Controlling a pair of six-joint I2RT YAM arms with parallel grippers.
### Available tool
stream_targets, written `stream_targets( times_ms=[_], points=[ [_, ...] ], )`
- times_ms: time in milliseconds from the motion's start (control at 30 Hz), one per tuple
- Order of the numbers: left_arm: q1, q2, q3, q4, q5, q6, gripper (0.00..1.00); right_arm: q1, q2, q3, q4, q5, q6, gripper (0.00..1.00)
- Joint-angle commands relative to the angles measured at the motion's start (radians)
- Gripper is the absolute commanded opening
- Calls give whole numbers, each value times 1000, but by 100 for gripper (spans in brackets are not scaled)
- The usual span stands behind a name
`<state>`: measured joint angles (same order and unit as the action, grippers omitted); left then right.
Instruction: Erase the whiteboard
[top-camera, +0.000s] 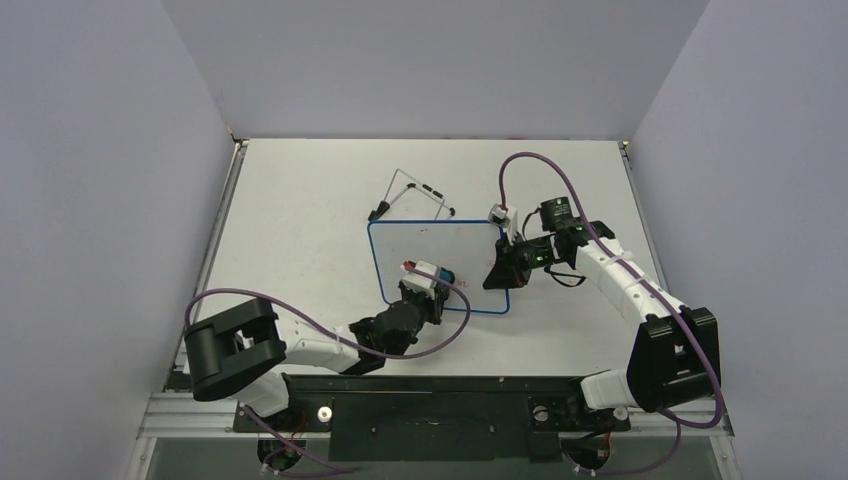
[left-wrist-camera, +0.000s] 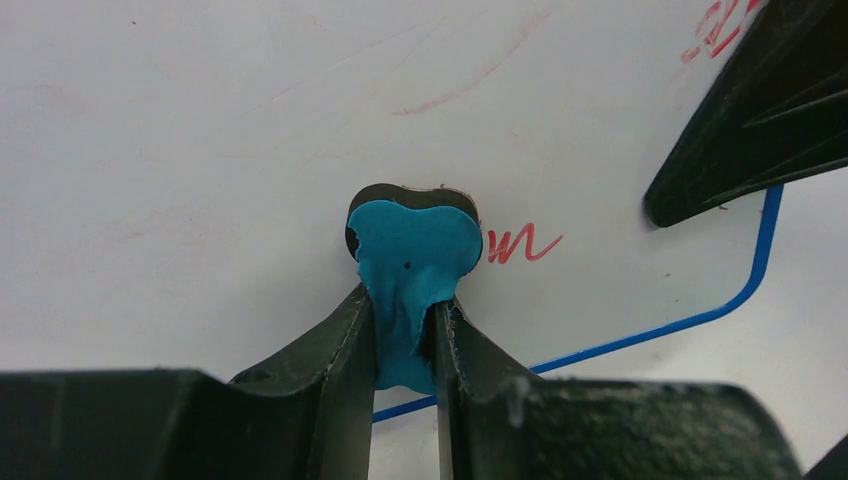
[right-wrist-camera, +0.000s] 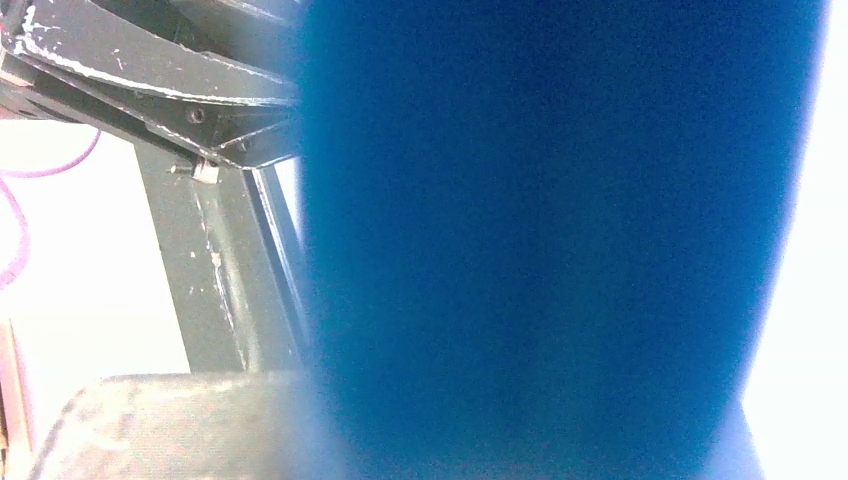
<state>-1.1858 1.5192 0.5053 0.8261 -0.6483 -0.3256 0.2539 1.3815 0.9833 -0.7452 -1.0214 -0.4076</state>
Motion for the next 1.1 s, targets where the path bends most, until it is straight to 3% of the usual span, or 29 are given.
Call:
stream_targets(
  times_ms=[0, 300, 433, 767, 933, 1067],
  points=[
    [25, -7, 60, 51, -52, 49, 0, 8, -35, -1, -29, 6, -30, 0],
    [172, -117, 26, 19, -58, 49, 0, 9, -31, 1, -32, 3, -31, 0],
    [144, -90, -2, 64, -48, 19, 0, 8, -33, -1, -33, 5, -31, 0],
    [-76, 85, 34, 82, -130, -27, 0, 7, -26, -1, -32, 6, -31, 0],
    [-52, 94, 78, 8, -222, -26, 0, 6, -28, -1, -32, 5, -32, 0],
    [51, 30, 68, -44, -252, -46, 0, 7, -31, -1, -32, 4, -32, 0]
  ],
)
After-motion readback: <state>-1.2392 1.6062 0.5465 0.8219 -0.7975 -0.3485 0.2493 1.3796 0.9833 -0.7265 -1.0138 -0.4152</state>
